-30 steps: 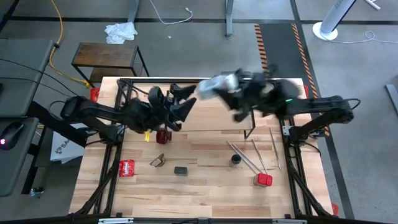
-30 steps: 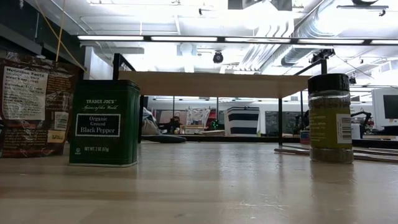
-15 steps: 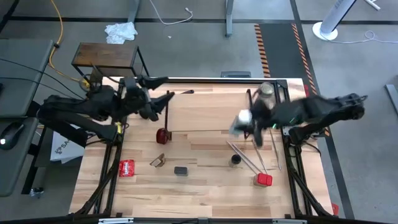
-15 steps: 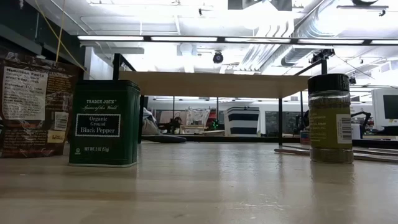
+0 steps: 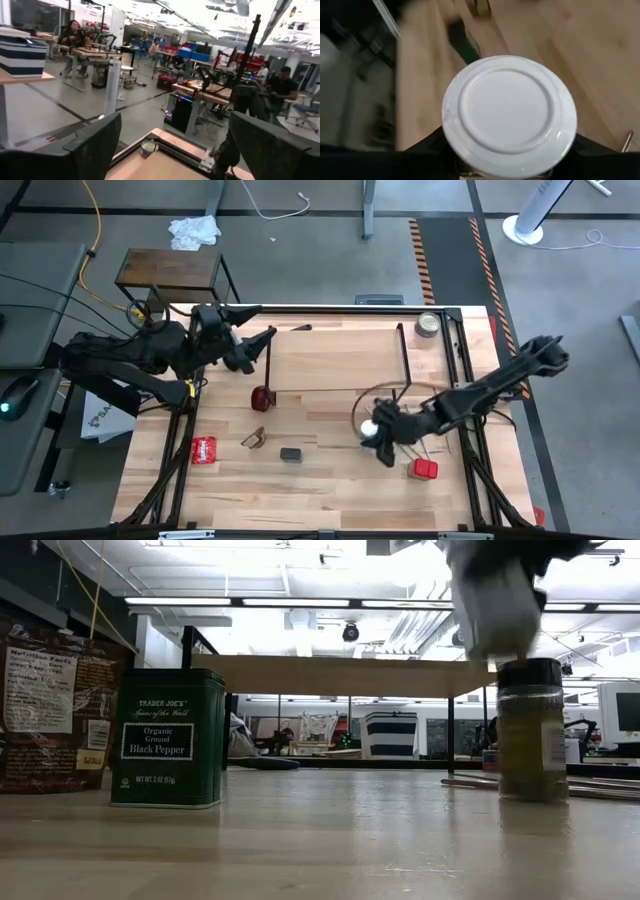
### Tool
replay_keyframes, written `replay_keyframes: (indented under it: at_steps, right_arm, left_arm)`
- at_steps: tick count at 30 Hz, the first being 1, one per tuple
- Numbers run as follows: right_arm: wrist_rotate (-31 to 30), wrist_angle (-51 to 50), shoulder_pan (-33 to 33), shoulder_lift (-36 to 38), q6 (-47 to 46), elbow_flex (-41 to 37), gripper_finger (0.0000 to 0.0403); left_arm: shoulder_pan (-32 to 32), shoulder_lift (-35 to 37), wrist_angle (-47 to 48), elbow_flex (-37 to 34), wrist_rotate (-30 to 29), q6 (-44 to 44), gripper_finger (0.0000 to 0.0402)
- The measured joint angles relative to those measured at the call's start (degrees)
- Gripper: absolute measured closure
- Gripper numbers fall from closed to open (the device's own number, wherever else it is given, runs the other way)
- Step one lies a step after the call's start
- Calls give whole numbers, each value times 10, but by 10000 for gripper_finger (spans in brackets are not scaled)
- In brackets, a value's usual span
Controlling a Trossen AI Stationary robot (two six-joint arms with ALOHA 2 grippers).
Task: Shelf spices
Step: Remove the white seasoning bottle from the shelf
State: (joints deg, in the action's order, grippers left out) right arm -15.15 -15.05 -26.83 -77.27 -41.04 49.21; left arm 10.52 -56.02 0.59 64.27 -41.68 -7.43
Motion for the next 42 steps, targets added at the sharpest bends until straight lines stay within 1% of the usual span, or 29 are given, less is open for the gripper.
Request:
replay_keyframes:
  at_steps: [3, 5, 8, 11, 14, 18, 22, 26, 27, 28, 31, 33, 34, 37, 42]
  right_arm:
    - [17, 57, -2, -60, 42, 18, 221]
    - [18, 89, -3, -100, 69, 32, 221]
    - [16, 104, 3, -158, 103, 57, 221]
    - [14, 126, 13, -197, 118, 101, 221]
    - [9, 120, 18, -235, 142, 133, 221]
    - [-25, 121, 20, -264, 141, 154, 221]
    - [-60, 121, 21, -278, 146, 152, 221]
    - [-64, 126, 23, -289, 184, 151, 221]
    - [-64, 127, 24, -291, 186, 152, 216]
    - [-63, 126, 25, -293, 186, 152, 197]
    - [-61, 124, 31, -297, 186, 151, 111]
    - [-55, 126, 37, -296, 186, 152, 67]
    - [-52, 125, 39, -296, 185, 152, 53]
    - [-29, 115, 47, -295, 184, 155, 34]
    - [2, 75, 60, -270, 193, 179, 31]
  left_arm:
    - [1, 1, 12, 0, -10, -3, 35]
    - [0, 1, 19, 0, -10, -14, 35]
    - [0, 1, 22, 0, -10, -20, 35]
    - [1, 1, 35, 0, -10, -20, 35]
    - [0, 1, 43, 0, -10, -20, 35]
    - [0, 1, 47, 0, -10, -20, 35]
    - [0, 1, 48, 0, -10, -19, 35]
    - [0, 1, 60, 0, -10, -19, 35]
    - [0, 1, 63, 0, -10, -19, 35]
    - [0, 1, 62, 0, -10, -19, 35]
    - [0, 1, 62, 0, -10, -15, 35]
    - [0, 1, 63, 0, -11, -14, 35]
    - [0, 1, 63, 0, -11, -14, 35]
    - [0, 1, 65, 0, -11, -14, 35]
    - [0, 3, 70, 0, -11, -14, 35]
